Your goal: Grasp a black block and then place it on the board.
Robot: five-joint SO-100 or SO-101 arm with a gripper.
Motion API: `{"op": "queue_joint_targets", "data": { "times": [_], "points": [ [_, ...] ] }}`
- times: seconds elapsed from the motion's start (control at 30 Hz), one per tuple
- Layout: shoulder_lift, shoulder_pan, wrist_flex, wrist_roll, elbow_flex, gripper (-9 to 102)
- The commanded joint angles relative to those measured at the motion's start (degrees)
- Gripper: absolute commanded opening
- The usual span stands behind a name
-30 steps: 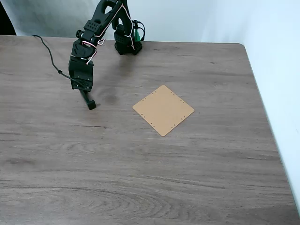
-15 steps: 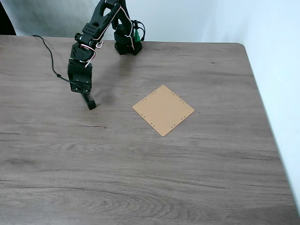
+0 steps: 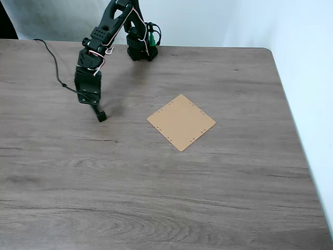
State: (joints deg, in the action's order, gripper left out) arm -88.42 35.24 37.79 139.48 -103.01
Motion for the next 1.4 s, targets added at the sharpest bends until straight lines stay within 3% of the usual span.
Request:
{"op": "queue_joint_targets", "data": {
  "times": [0.0, 0.33, 0.53, 0.9, 1.07, 1.37],
  "points": [
    [-0.35, 0.44, -1.14, 1.67, 1.49, 25],
    [2.9, 0.26, -2.11, 1.05, 2.9, 22],
    [3.96, -0.18, -2.37, -1.41, 3.69, 0],
    [3.52, -0.62, -1.41, -4.39, 3.96, 0],
    [2.11, -2.9, 0.97, -11.34, 4.31, 0],
    [-4.39, -13.89, 9.32, -33.75, 4.57, 0]
  ]
}}
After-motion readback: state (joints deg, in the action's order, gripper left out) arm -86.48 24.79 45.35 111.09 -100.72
